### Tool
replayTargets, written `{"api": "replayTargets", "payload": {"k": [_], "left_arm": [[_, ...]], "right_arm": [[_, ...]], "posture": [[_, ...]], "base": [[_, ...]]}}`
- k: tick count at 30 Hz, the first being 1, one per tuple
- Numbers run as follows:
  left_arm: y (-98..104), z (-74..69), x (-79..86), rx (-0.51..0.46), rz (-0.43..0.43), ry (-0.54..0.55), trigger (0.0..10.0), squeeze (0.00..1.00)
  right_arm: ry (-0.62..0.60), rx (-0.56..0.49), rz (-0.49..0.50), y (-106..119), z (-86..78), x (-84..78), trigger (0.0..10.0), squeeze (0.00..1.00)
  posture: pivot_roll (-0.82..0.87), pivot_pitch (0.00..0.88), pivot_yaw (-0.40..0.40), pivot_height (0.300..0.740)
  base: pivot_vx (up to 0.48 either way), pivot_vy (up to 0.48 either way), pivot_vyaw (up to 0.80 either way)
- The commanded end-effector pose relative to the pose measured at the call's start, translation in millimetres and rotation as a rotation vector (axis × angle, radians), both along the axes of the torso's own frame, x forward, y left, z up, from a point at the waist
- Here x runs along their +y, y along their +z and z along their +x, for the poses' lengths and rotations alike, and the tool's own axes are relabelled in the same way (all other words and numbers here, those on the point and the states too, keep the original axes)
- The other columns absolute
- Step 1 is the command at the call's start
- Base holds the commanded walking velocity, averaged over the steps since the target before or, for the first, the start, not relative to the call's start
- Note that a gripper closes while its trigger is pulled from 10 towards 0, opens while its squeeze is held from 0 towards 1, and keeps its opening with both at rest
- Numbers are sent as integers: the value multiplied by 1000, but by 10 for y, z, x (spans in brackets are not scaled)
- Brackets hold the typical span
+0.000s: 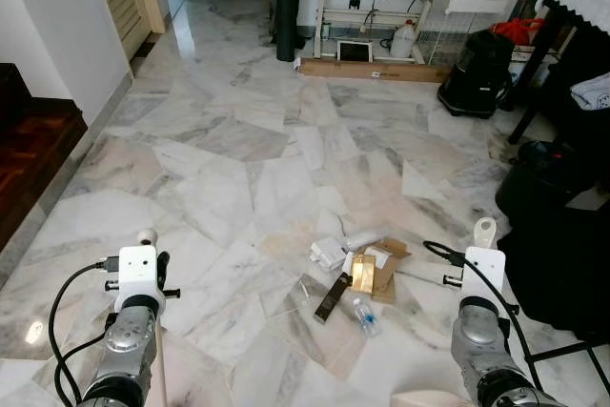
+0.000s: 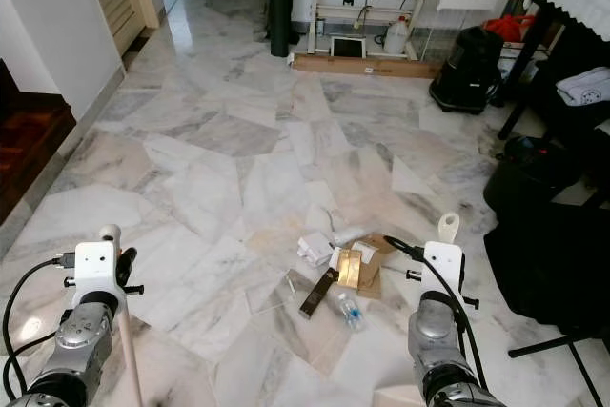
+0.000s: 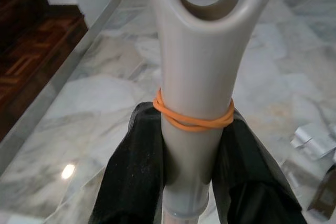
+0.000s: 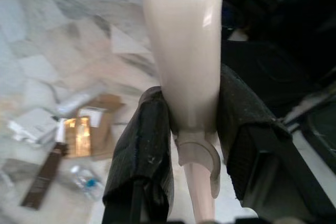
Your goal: Sweep floor
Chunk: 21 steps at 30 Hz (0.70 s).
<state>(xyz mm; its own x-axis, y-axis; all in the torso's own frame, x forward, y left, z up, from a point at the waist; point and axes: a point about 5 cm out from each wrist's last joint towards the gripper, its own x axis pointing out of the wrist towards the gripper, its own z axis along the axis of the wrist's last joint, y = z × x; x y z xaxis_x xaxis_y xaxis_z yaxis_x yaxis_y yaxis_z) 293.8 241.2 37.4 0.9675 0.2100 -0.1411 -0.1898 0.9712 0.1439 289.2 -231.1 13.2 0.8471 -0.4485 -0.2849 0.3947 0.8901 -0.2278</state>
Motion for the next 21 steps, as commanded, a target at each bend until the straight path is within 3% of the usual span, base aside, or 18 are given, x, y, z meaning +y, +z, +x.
{"api": "replayTargets", "payload": {"k": [1, 12, 18, 21], "left_arm": [[116, 75, -48, -71, -26, -15, 10000, 0], [239, 154, -31, -113, -35, -43, 10000, 0], [277, 170, -41, -132, -49, -69, 10000, 0], [296, 178, -58, -141, -50, -92, 10000, 0]], "right_arm": [[5, -46, 66, 33, 43, 73, 10000, 0], [-4, -48, 34, 49, 6, -79, 10000, 0], [48, -43, 80, 1, -9, 4, 10000, 0], [138, -46, 123, -11, 17, 131, 10000, 0]], "posture": [[12, 0, -60, 740], [6, 2, -62, 740], [6, 9, -63, 740], [5, 17, -68, 740]], "base": [[0, 0, 0], [0, 0, 0], [0, 0, 0], [0, 0, 0]]}}
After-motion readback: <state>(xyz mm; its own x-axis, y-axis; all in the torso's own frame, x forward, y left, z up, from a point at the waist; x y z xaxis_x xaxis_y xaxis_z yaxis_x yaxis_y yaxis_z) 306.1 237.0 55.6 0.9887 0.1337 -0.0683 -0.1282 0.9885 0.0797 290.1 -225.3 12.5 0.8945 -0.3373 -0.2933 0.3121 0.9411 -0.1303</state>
